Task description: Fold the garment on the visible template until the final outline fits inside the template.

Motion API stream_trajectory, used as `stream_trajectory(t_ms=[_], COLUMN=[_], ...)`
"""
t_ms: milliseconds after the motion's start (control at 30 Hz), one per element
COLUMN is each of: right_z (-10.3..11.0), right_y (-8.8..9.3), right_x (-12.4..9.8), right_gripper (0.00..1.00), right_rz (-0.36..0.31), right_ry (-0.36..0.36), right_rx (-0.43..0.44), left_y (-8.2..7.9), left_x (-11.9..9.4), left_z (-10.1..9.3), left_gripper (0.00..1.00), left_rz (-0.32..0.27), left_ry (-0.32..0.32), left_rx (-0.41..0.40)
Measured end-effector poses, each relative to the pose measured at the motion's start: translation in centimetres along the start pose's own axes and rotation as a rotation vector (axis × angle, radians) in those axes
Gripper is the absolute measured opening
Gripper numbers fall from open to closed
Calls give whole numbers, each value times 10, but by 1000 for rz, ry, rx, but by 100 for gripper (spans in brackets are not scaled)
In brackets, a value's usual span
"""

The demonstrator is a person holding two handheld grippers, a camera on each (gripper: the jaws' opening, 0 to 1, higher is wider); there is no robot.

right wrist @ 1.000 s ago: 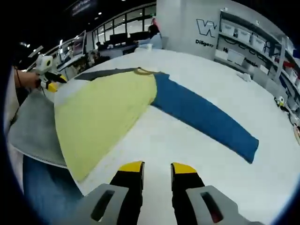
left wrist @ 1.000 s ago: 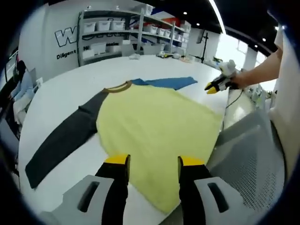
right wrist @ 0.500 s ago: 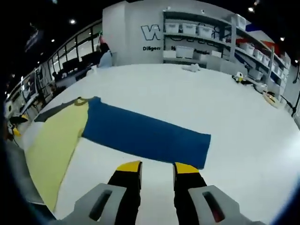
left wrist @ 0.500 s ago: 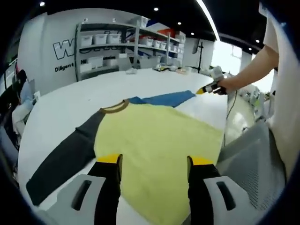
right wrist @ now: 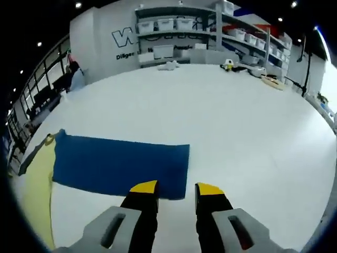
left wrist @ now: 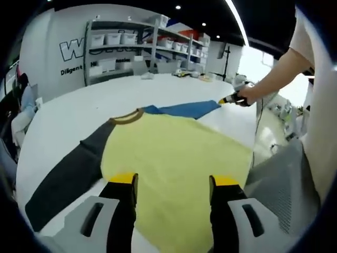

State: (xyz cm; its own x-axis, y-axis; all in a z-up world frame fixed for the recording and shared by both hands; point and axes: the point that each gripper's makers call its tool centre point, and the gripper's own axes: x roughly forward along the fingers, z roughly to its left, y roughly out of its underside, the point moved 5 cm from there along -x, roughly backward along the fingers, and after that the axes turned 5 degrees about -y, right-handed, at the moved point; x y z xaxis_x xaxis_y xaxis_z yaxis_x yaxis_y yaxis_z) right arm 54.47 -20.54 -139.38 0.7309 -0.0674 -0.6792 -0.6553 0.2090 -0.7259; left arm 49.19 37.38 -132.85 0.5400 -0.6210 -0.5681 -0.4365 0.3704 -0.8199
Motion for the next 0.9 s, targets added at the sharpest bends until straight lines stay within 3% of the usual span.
stream_trajectory(t_ms=[133, 233, 267, 300, 333, 467, 600, 733, 900], right_z=[5, -3, -5, -7, -2, 1, -4, -8, 1], right_y=[7, 12, 13, 13, 14, 17, 15, 4, -4], right_x=[4, 6, 7, 6, 7, 7, 4, -6, -14], right_gripper=[21, 17, 14, 9, 7, 1, 0, 0, 0], right_rz=[34, 0, 7, 31, 17, -15, 22, -19, -24], right_ry=[22, 56, 63, 82, 70, 73, 76, 109, 116], right_rx=[0, 19, 5, -70, -30, -20, -41, -20, -44], left_y=[1, 0, 0, 0, 0, 0, 0, 2, 2], left_x=[5, 7, 7, 7, 8, 9, 8, 4, 3], left_z=[0, 0, 0, 0, 0, 2, 2, 4, 1], left_gripper=[58, 58, 58, 58, 57, 57, 56, 55, 54], left_rz=[6, 8, 8, 8, 9, 8, 4, 2, -6], left_ry=[3, 4, 4, 3, 4, 2, -1, -9, -12], left_rx=[-8, -11, -11, -11, -11, -19, -23, -28, -31])
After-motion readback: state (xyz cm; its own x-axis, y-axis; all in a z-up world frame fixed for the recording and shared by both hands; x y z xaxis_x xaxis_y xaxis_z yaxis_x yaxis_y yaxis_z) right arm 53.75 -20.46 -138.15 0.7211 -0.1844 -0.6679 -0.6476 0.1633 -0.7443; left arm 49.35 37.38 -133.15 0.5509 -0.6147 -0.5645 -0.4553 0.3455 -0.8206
